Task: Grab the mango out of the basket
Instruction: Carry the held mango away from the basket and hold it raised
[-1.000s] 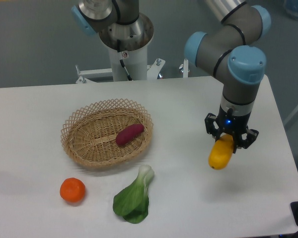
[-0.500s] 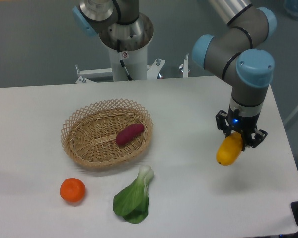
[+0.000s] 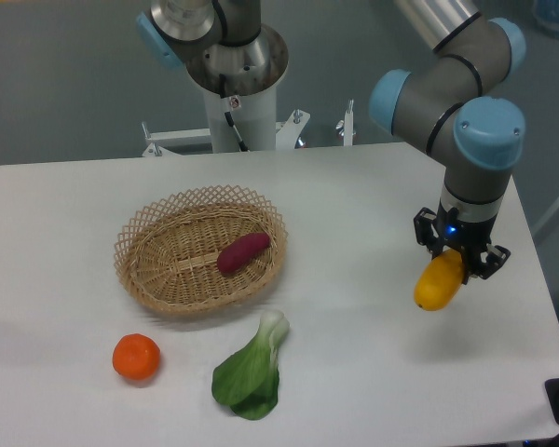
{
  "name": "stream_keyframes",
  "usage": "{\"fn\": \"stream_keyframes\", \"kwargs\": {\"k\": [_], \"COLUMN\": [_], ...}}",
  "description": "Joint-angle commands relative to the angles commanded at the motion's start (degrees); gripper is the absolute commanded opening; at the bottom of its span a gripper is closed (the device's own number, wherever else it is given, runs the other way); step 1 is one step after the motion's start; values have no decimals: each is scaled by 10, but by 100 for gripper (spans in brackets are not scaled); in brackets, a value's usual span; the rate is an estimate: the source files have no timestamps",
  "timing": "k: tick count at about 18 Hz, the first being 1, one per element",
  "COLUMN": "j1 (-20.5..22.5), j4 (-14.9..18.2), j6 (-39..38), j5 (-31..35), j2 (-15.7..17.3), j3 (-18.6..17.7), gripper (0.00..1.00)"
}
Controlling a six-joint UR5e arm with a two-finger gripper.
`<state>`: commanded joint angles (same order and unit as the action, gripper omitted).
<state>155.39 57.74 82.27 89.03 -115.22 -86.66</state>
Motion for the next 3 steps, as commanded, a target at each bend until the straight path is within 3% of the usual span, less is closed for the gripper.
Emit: {"fn": "stream_keyframes", "kwargs": {"k": [3], "j1": [1], "j4": [0], "j6": [0], "j5": [0], "j2": [0], "j3": [1], "gripper": [36]}}
